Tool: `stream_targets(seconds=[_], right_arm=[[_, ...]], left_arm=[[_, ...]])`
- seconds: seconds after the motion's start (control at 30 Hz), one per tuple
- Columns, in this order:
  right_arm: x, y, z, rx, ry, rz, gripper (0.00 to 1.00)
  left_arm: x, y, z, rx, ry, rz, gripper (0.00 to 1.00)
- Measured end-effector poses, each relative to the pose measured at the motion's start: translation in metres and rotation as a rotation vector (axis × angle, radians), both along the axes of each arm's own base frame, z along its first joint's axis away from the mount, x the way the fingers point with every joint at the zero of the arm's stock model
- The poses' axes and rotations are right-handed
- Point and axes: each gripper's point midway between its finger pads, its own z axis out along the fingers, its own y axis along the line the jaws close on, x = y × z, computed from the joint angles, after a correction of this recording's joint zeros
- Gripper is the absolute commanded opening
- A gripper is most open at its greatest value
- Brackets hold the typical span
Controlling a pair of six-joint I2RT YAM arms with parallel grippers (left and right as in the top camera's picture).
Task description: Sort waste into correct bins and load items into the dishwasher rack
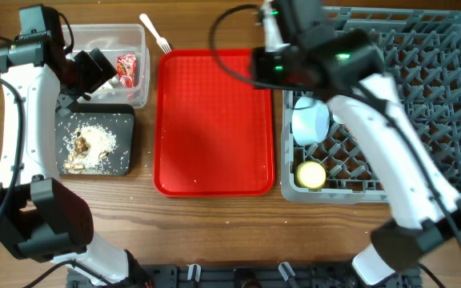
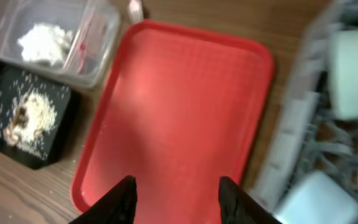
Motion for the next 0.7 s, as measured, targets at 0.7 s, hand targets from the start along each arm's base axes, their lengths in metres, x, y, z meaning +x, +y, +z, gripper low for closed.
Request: stream_targets(seconds=[0.7], right_arm=[[0.039, 0.065, -0.068, 0.029, 0.023, 0.09, 0.79]], left_arm=[[0.0, 0.0, 0.0, 0.0, 0.0, 0.0, 1.0]])
